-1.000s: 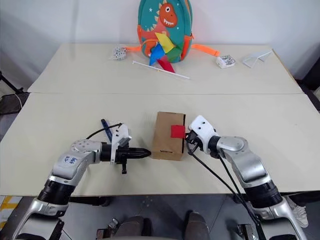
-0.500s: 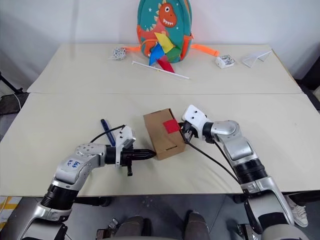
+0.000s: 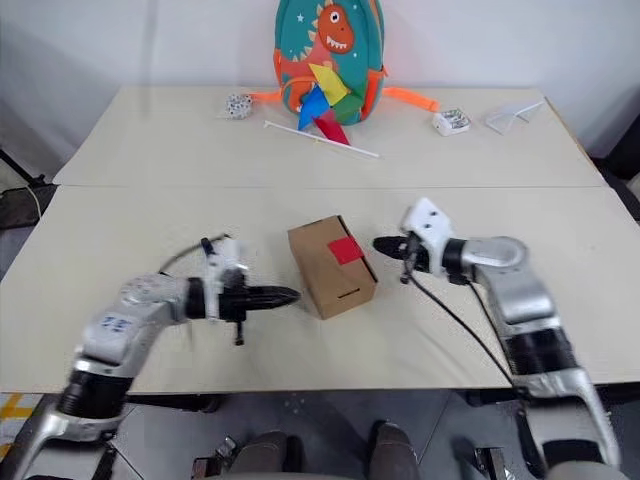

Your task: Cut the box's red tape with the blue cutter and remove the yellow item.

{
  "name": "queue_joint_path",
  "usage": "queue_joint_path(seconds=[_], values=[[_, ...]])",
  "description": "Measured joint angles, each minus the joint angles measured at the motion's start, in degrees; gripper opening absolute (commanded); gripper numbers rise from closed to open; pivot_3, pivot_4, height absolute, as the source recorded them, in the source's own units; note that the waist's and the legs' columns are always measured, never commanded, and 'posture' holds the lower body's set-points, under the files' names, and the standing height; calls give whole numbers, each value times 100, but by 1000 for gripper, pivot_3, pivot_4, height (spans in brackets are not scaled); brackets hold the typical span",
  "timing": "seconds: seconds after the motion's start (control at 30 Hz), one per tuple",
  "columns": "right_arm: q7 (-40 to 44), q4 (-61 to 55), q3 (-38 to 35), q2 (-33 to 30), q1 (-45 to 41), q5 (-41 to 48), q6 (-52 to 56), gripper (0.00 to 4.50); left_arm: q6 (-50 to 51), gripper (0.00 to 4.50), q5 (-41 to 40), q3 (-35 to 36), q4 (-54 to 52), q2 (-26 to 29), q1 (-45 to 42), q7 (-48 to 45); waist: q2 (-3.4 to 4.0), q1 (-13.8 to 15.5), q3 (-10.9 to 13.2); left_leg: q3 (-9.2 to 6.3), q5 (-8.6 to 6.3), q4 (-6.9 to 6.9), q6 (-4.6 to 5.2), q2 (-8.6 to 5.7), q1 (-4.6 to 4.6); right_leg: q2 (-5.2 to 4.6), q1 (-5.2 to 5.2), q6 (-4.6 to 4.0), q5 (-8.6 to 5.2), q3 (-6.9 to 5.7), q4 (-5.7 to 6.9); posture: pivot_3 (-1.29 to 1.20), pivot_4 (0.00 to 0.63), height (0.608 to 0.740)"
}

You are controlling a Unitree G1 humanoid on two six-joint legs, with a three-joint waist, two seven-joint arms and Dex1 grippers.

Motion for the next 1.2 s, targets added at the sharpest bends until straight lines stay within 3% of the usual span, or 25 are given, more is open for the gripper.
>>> queue_joint_path(seconds=[0.03, 0.2, 0.37, 0.43, 0.5, 0.53, 0.63, 0.8, 0.97, 1.2], values=[[167, -200, -256, -195, 192, 266, 174, 539, -36, 0, -98, 351, -8, 102, 5, 9, 2, 6, -1, 2, 0, 0, 0, -1, 2, 0, 2, 0, 0, 1, -4, 0, 150, 740], [657, -957, -1176, -155, 961, 1414, 214, 2254, -97, 1522, -444, 1352, 188, 543, 238, 80, 2, -18, -1, 9, -2, -1, 3, 0, 16, 1, 13, -1, 0, 9, -4, 0, 150, 740], [771, -1594, -1463, 21, 1437, 1887, -69, 4062, -166, 3113, -504, 2217, 424, 740, 1118, 172, 2, -27, -1, 11, -5, -5, 0, 4, 19, 4, 9, -1, 0, 12, -1, 0, 150, 740], [755, -1881, -1483, 60, 1614, 1926, -218, 4500, -313, 3724, -492, 2581, 518, 763, 1631, 181, 2, -16, -1, 12, -12, -5, -1, 6, 18, 4, 6, -1, 0, 12, -1, 0, 150, 740], [768, -2064, -1483, 138, 1787, 1960, -377, 4500, -488, 4374, -428, 2915, 715, 811, 2095, 206, 0, -10, 0, 12, -14, -5, 1, 6, 15, 5, 5, -1, 0, 12, -5, 0, 150, 740], [847, -2169, -1484, 211, 1879, 2036, -481, 4500, -583, 4466, -382, 3111, 789, 811, 2350, 292, 0, -10, -1, 13, -14, -5, 1, 6, 16, 5, 5, -1, 0, 13, -5, 0, 150, 740], [1264, -2532, -1377, 341, 2190, 2491, -658, 4500, -806, 4466, -122, 3958, 993, 674, 3380, 831, 0, -40, -1, 21, -28, -5, 6, 14, 22, 8, 5, -1, 0, 13, -6, 0, 150, 740], [1479, -2551, -1361, 340, 2024, 2643, -782, 4500, -446, 4466, -104, 4017, 251, 422, 4040, 1308, -19, 109, -11, 16, -31, 5, 11, 21, 23, 6, 11, -14, 4, 13, -9, 0, 150, 740], [1605, -2311, -1355, 277, 1907, 2585, -904, 4500, 537, 4466, -419, 3671, -1080, 77, 3539, 2408, -19, 160, -12, 15, -32, 5, 8, 26, 23, 9, 10, -22, 9, 11, -3, 0, 150, 740], [1612, -2171, -1313, 231, 1919, 2560, -962, 4500, 2905, 4466, -638, 2416, -2407, -562, 1554, 4780, -20, 139, -14, 20, -28, 7, 1, 27, 31, 21, 10, -20, 11, 15, 6, 0, 150, 740]])
